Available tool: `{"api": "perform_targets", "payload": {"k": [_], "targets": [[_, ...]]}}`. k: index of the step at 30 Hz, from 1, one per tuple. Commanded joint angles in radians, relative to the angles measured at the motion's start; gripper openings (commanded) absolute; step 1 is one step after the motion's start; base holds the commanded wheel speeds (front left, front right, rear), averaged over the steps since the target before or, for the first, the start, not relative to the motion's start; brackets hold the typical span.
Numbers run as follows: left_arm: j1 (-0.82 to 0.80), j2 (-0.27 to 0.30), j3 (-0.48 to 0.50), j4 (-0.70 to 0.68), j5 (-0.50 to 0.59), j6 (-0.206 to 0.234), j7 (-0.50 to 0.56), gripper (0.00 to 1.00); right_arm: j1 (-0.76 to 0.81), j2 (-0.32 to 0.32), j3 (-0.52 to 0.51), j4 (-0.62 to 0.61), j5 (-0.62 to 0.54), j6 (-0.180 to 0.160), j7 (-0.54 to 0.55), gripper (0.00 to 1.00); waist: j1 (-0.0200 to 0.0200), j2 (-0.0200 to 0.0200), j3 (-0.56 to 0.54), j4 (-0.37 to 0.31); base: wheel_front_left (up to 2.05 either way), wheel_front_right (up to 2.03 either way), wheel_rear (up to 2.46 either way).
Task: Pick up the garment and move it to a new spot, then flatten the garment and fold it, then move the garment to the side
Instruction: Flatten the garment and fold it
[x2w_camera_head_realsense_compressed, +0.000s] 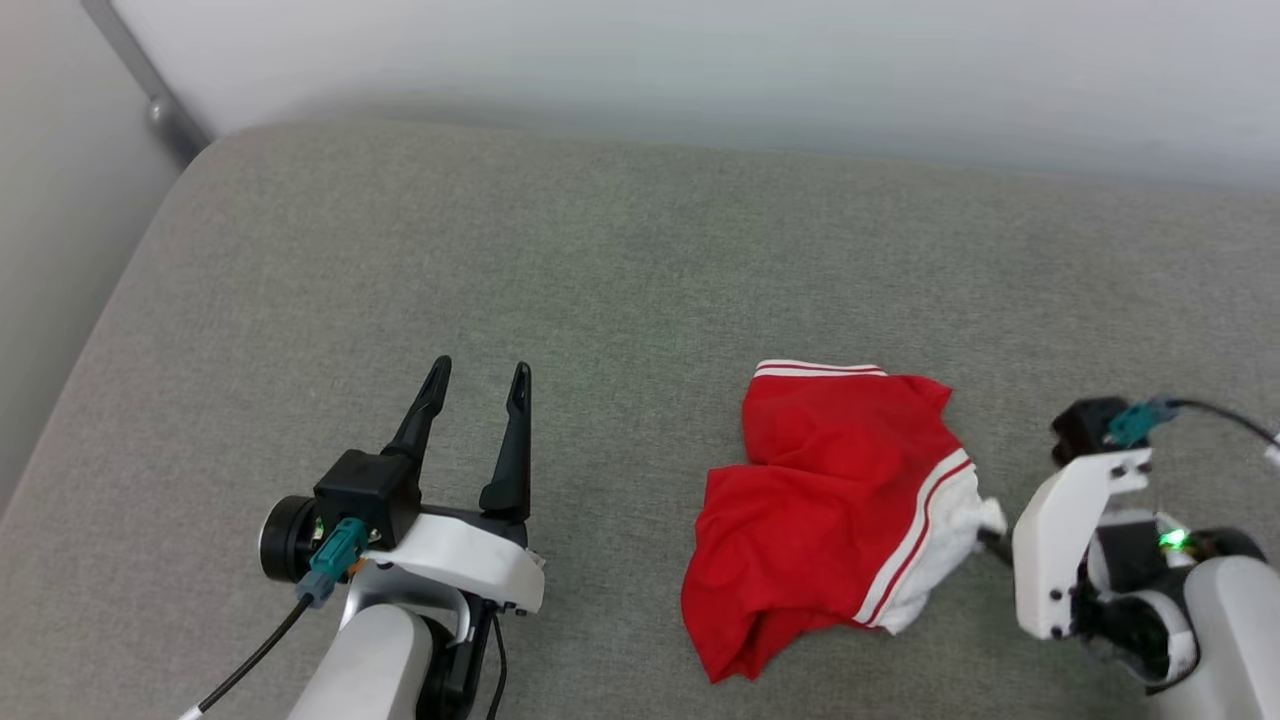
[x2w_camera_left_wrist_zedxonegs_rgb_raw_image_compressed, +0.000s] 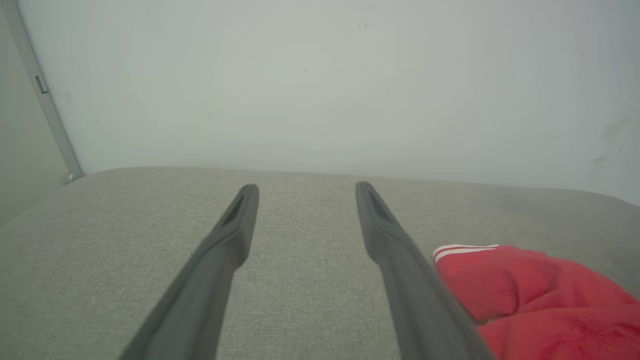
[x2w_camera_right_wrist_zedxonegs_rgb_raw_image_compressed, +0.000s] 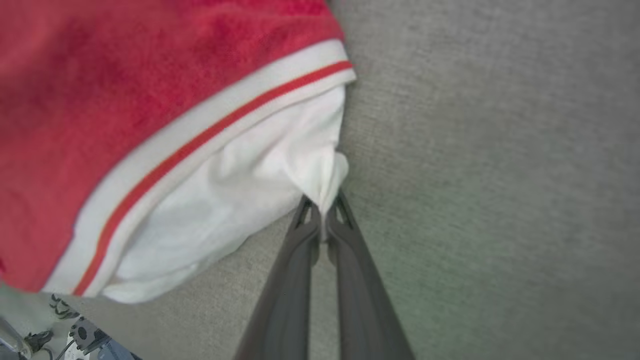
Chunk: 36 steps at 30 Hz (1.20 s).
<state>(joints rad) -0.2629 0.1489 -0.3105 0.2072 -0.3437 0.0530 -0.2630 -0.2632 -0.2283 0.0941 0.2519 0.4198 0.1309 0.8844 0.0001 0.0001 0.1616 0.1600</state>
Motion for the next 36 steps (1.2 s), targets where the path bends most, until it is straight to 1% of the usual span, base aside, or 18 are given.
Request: {"api": "perform_targets", "payload": {"k": [1, 3, 7, 10, 13, 17, 18, 22, 23, 24, 25, 29, 33, 36], "targets": [[0.010, 0.001, 0.004, 0.004, 0.007, -0.004, -0.002, 1.00, -0.024, -0.015, -0.005, -0.021, -0.011, 0.000, -0.032, 0.00, -0.0001, -0.0001, -0.016, -0.016, 0.00, 0.00, 0.00], [0.018, 0.004, 0.012, 0.006, 0.007, -0.004, -0.002, 1.00, -0.035, -0.019, -0.013, -0.047, -0.013, 0.000, -0.062, 0.00, -0.0001, -0.0001, -0.029, -0.033, 0.00, 0.00, 0.00], [0.034, 0.008, 0.017, 0.007, 0.010, -0.005, -0.002, 1.00, -0.056, -0.053, -0.073, -0.116, -0.057, 0.000, -0.092, 0.00, -0.0001, -0.0001, -0.050, -0.061, 0.00, 0.00, 0.00], [0.044, 0.013, 0.019, 0.008, 0.010, -0.004, -0.002, 1.00, -0.043, -0.076, -0.158, -0.160, -0.090, 0.000, -0.084, 0.00, -0.0001, -0.0001, -0.062, -0.076, 0.00, 0.00, 0.00], [0.054, 0.019, 0.021, 0.007, 0.007, -0.003, -0.002, 1.00, -0.003, -0.082, -0.269, -0.181, -0.121, 0.000, -0.062, 0.00, -0.0001, -0.0001, -0.068, -0.088, 0.00, 0.00, 0.00], [0.062, 0.025, 0.020, 0.004, 0.002, 0.001, 0.005, 1.00, 0.067, -0.074, -0.419, -0.148, -0.158, 0.000, -0.040, 0.00, -0.0001, -0.0001, -0.067, -0.098, 0.00, 0.00, 0.00], [0.064, 0.028, 0.019, 0.004, 0.001, 0.001, 0.008, 1.00, 0.085, -0.056, -0.450, -0.126, -0.154, 0.000, -0.042, 0.00, -0.0001, -0.0001, -0.066, -0.100, 0.00, 0.00, 0.00], [0.070, 0.033, 0.019, 0.004, -0.001, 0.007, 0.014, 1.00, 0.148, -0.023, -0.537, -0.012, -0.165, 0.000, -0.098, 0.00, -0.0001, -0.0001, -0.063, -0.104, 0.00, 0.00, 0.00], [0.072, 0.034, 0.019, 0.003, -0.002, 0.009, 0.018, 1.00, 0.154, -0.018, -0.539, 0.012, -0.173, 0.000, -0.126, 0.15, -0.0001, -0.0001, -0.063, -0.105, 0.00, 0.00, 0.00], [0.074, 0.036, 0.021, 0.002, -0.004, 0.010, 0.019, 1.00, 0.158, -0.008, -0.539, 0.036, -0.174, 0.000, -0.154, 0.89, -0.0001, -0.0001, -0.063, -0.107, 0.00, 0.00, 0.00], [0.075, 0.039, 0.023, 0.002, -0.006, 0.012, 0.021, 1.00, 0.156, -0.002, -0.530, 0.054, -0.172, 0.000, -0.190, 1.00, -0.0001, -0.0001, -0.063, -0.108, 0.00, 0.00, 0.00], [0.086, 0.048, 0.027, 0.002, -0.012, 0.015, 0.028, 1.00, 0.127, -0.006, -0.508, 0.076, -0.181, 0.000, -0.372, 1.00, -0.0001, -0.0001, -0.072, -0.116, 0.00, 0.00, 0.00], [0.100, 0.056, 0.032, 0.004, -0.020, 0.020, 0.038, 1.00, 0.105, 0.001, -0.498, 0.044, -0.215, 0.000, -0.593, 1.00, -0.0001, -0.0001, -0.095, -0.119, 0.00, 0.00, 0.00], [0.118, 0.063, 0.038, 0.004, -0.028, 0.031, 0.049, 1.00, 0.109, 0.015, -0.457, 0.009, -0.247, 0.000, -0.716, 1.00, -0.0001, -0.0001, -0.120, -0.123, 0.00, 0.00, 0.00]]}}
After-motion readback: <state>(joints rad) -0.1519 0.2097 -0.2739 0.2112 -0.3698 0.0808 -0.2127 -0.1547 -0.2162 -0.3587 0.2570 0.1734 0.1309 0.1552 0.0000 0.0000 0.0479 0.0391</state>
